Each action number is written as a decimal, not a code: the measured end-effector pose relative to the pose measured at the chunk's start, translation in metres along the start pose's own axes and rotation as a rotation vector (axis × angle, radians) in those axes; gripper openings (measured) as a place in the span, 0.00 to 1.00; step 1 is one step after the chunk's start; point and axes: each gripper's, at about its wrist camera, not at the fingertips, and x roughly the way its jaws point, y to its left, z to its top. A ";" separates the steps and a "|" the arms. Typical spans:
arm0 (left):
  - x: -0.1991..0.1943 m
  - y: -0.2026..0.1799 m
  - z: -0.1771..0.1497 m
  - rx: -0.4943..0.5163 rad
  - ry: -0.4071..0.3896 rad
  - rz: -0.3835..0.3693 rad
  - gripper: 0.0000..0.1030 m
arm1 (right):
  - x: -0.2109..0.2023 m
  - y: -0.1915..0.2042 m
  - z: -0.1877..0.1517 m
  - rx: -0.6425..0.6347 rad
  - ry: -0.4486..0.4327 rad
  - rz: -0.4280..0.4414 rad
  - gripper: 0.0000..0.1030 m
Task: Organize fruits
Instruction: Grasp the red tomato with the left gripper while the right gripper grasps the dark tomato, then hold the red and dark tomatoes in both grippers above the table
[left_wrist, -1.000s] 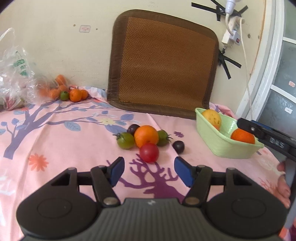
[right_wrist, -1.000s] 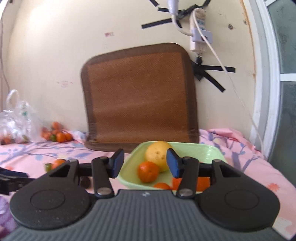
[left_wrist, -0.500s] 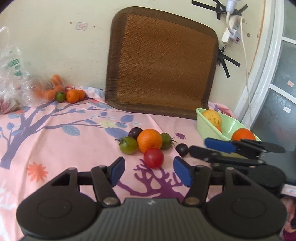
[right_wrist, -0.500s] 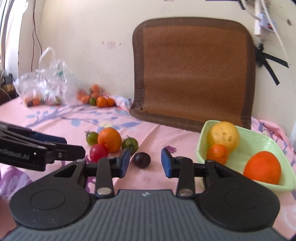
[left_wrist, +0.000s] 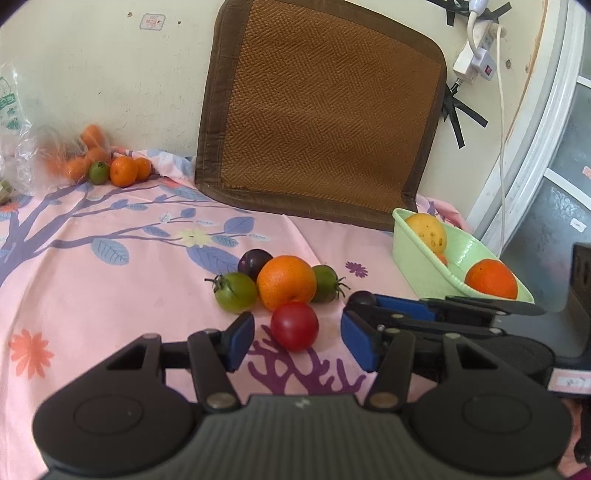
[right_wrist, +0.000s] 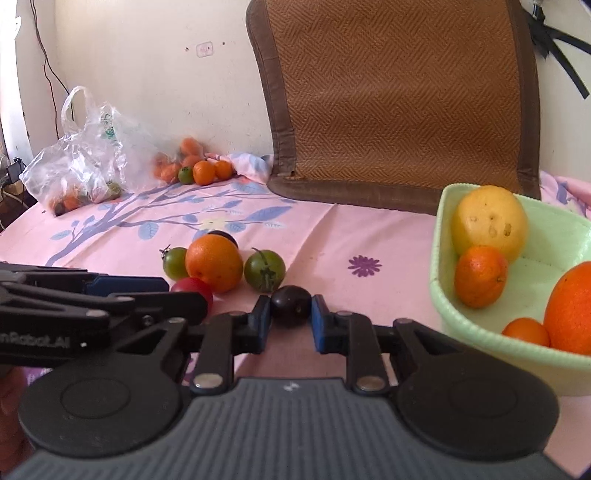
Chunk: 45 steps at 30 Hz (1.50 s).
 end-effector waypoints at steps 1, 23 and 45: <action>0.001 -0.001 0.000 0.005 0.001 0.003 0.51 | -0.005 0.001 -0.002 -0.005 -0.014 -0.010 0.25; -0.049 -0.032 -0.052 0.122 0.010 0.003 0.29 | -0.081 0.007 -0.057 0.000 -0.065 0.021 0.26; -0.050 -0.039 -0.056 0.153 0.000 0.042 0.31 | -0.077 0.011 -0.057 -0.007 -0.041 0.008 0.29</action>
